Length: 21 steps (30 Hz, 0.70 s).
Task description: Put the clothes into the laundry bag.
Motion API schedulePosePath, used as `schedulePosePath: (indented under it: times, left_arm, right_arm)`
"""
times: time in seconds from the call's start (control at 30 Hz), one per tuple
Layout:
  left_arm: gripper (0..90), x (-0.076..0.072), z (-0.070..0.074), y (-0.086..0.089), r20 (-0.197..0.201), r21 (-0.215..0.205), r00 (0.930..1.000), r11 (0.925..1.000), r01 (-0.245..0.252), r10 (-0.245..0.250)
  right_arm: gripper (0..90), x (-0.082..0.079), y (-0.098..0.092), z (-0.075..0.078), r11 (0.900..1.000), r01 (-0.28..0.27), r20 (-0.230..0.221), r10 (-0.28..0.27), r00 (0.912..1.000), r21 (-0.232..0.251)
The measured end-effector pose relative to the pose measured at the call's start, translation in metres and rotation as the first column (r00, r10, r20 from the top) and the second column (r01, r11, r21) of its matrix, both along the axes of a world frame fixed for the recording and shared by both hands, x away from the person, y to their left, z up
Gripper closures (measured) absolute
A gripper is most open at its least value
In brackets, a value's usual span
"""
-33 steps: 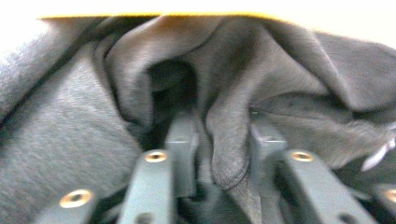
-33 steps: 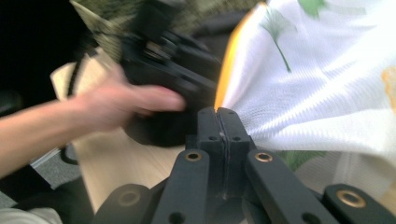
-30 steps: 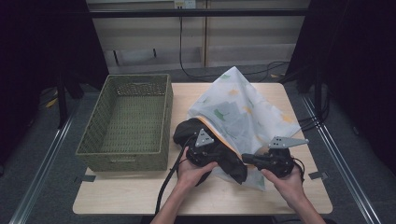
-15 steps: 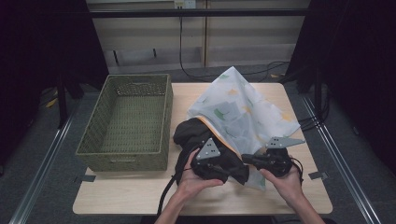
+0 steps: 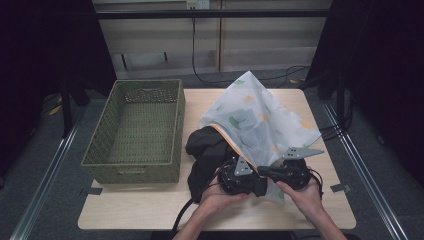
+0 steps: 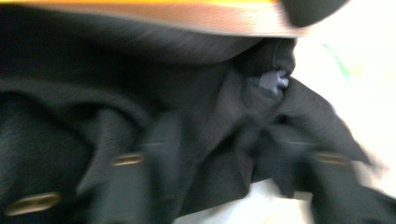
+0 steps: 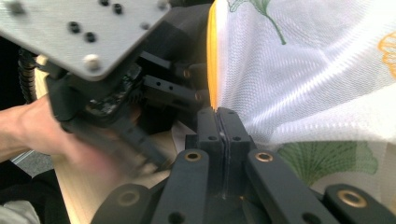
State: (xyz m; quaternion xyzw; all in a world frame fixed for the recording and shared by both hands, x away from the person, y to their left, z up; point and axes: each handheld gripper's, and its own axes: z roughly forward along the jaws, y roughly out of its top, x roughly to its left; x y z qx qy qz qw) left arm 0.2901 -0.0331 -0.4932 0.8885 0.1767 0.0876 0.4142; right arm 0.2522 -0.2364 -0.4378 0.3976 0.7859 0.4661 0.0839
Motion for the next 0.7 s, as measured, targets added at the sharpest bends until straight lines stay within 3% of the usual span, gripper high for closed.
schedulePosePath:
  times: [0.03, 0.07, 0.1, 0.13, 0.17, 0.2, 0.27, 0.33, 0.4, 0.43, 0.47, 0.5, 0.53, 0.57, 0.6, 0.63, 0.7]
  left_arm:
    - [63.7, 0.000, 0.000, 0.000, 0.000, 0.000, 1.0000, 1.0000, 0.000, 0.000]
    - [75.1, 0.001, -0.001, 0.002, 0.014, -0.003, 0.9993, 0.9993, -0.036, 0.036]
    - [78.4, 0.001, -0.001, 0.002, 0.014, -0.003, 0.9993, 0.9993, -0.036, 0.036]
    - [82.3, 0.004, 0.000, 0.004, -0.024, -0.059, 0.9979, 0.9964, -0.061, 0.060]
    - [86.2, 0.004, 0.000, 0.004, -0.024, -0.059, 0.9979, 0.9964, -0.061, 0.060]
    - [86.9, 0.008, 0.005, 0.010, -0.046, -0.096, 0.9955, 0.9915, -0.087, 0.083]
    - [87.6, 0.009, 0.006, 0.012, -0.042, -0.115, 0.9950, 0.9889, -0.095, 0.091]
    - [87.8, 0.014, 0.011, 0.018, -0.064, -0.165, 0.9907, 0.9776, -0.130, 0.121]
    - [87.9, 0.016, 0.013, 0.021, -0.073, -0.181, 0.9897, 0.9742, -0.135, 0.123]
    - [88.0, 0.020, 0.019, 0.025, -0.069, -0.212, 0.9840, 0.9614, -0.175, 0.164]
    - [88.1, 0.023, 0.023, 0.027, -0.076, -0.232, 0.9826, 0.9553, -0.183, 0.170]
    - [88.2, 0.023, 0.023, 0.027, -0.076, -0.232, 0.9826, 0.9553, -0.183, 0.170]
    - [88.5, 0.027, 0.031, 0.025, -0.033, -0.218, 0.9780, 0.9535, -0.208, 0.206]
    - [88.4, 0.027, 0.031, 0.025, -0.033, -0.218, 0.9780, 0.9535, -0.208, 0.206]
    - [88.5, 0.030, 0.038, 0.023, -0.006, -0.241, 0.9638, 0.9351, -0.260, 0.267]
    - [88.5, 0.030, 0.038, 0.023, -0.006, -0.241, 0.9638, 0.9351, -0.260, 0.267]
    - [88.4, 0.038, 0.043, 0.024, -0.044, -0.285, 0.9507, 0.9081, -0.306, 0.307]
  right_arm:
    - [89.7, 0.000, 0.000, 0.000, 1.000, -0.002, 0.002, 0.002, 1.0000, 0.001]
    - [89.7, 0.000, 0.000, 0.000, 1.000, -0.002, 0.002, 0.002, 1.0000, 0.002]
    - [89.7, 0.000, 0.000, 0.000, 1.000, -0.002, 0.002, 0.002, 1.0000, 0.002]
    - [89.6, 0.000, 0.000, 0.001, 1.000, 0.000, 0.003, 0.000, 1.0000, 0.004]
    - [89.7, -0.001, 0.000, 0.002, 1.000, -0.001, 0.003, 0.001, 1.0000, 0.006]
    - [89.6, -0.002, 0.001, 0.003, 1.000, -0.003, 0.006, 0.003, 1.0000, 0.006]
    - [89.7, -0.004, 0.003, 0.005, 1.000, -0.011, 0.012, 0.011, 0.9999, 0.009]
    - [89.7, -0.005, 0.004, 0.007, 1.000, -0.018, 0.022, 0.017, 0.9996, 0.010]
    - [89.9, -0.006, 0.005, 0.009, 1.000, -0.023, 0.026, 0.022, 0.9994, 0.013]
    - [90.0, -0.006, 0.006, 0.010, 1.000, -0.026, 0.028, 0.026, 0.9993, 0.017]
    - [90.0, -0.008, 0.007, 0.012, 0.999, -0.035, 0.023, 0.034, 0.9992, 0.028]
    - [90.0, -0.009, 0.008, 0.015, 0.997, -0.051, 0.021, 0.050, 0.9985, 0.051]
    - [90.0, -0.010, 0.010, 0.020, 0.995, -0.068, 0.025, 0.066, 0.9975, 0.075]
    - [90.0, -0.010, 0.010, 0.020, 0.995, -0.068, 0.025, 0.066, 0.9975, 0.075]
    - [90.0, -0.014, 0.016, 0.033, 0.990, -0.099, 0.045, 0.095, 0.9945, 0.103]
    - [90.0, -0.014, 0.016, 0.033, 0.990, -0.099, 0.045, 0.095, 0.9945, 0.103]
    - [90.0, -0.016, 0.023, 0.047, 0.986, -0.111, 0.070, 0.102, 0.9922, 0.124]
